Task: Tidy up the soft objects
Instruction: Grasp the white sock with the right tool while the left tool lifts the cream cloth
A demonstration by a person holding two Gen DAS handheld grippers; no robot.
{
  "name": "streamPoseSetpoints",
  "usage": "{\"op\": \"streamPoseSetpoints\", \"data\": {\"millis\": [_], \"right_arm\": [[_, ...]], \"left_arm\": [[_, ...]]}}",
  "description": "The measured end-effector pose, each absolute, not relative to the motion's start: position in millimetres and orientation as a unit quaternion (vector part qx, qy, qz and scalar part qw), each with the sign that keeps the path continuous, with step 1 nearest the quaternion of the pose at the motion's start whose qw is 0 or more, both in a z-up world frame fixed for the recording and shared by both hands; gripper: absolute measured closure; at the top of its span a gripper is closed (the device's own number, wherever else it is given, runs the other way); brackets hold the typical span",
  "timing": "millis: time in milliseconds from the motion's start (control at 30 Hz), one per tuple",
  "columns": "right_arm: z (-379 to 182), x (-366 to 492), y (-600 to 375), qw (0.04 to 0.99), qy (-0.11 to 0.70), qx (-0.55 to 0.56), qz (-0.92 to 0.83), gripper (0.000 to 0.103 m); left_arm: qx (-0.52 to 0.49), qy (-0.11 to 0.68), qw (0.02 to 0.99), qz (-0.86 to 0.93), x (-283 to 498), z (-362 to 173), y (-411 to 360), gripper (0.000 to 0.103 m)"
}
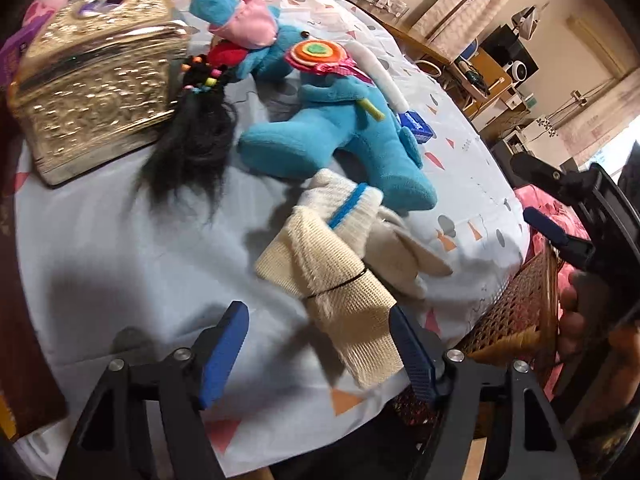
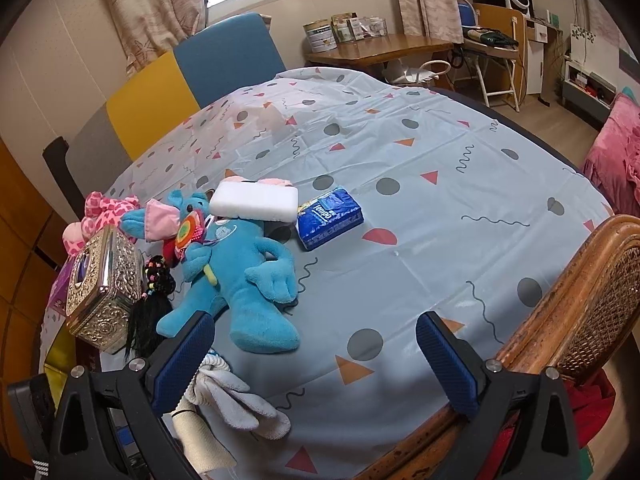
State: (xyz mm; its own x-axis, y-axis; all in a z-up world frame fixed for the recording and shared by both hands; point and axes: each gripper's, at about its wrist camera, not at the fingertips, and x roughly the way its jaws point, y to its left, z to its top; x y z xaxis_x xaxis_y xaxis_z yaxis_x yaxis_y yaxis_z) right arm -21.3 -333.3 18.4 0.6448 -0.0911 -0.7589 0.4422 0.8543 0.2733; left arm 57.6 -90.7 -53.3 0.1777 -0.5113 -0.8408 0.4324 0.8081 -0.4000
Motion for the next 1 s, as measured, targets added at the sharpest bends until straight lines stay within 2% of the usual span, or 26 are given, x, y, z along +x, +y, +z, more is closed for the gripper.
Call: {"op": "streamPoseSetpoints", "data": {"millis": [100, 300, 367, 400, 533, 600, 767, 933, 1000], "right_arm": [[18.4, -20.8, -332.7, 0.879, 0.394, 0.221, -0.15, 0.0], [17.6, -16.9, -329.0, 0.879, 0.405, 0.21, -0.143, 0.0], [16.5, -13.8, -326.4, 0.877, 0.414, 0.201, -0.14, 0.0], [16.5, -12.4, -324.7, 0.877, 0.417, 0.195, -0.138, 0.0], [14.9, -4.6, -312.3, 0.874, 0.442, 0.169, -0.111, 0.005], [13.7, 0.1, -304.5, 0.871, 0.455, 0.164, -0.087, 0.008], [-2.3, 23.1, -278.2, 0.844, 0.515, 0.145, -0.04, 0.031], [-24.5, 47.1, -248.7, 0.817, 0.568, 0.098, -0.021, 0.032], [-39.6, 56.7, -238.6, 0.799, 0.596, 0.079, -0.018, 0.036]], "left_arm": [[-0.034, 0.565, 0.768, -0.301, 64.2, -58.1, -103.6, 0.033], [-0.056, 0.583, 0.758, -0.288, 76.3, -67.4, -112.9, 0.033], [-0.069, 0.576, 0.762, -0.289, 77.8, -68.6, -111.1, 0.042], [-0.066, 0.569, 0.767, -0.291, 77.7, -68.3, -111.1, 0.061], [-0.045, 0.553, 0.773, -0.309, 74.0, -70.2, -108.2, 0.079], [-0.045, 0.551, 0.772, -0.314, 73.7, -68.0, -101.5, 0.08], [-0.036, 0.548, 0.785, -0.288, 75.3, -60.1, -77.8, 0.081], [-0.053, 0.556, 0.788, -0.259, 76.0, -57.5, -51.3, 0.081], [-0.068, 0.559, 0.784, -0.26, 75.6, -56.6, -46.0, 0.081]]}}
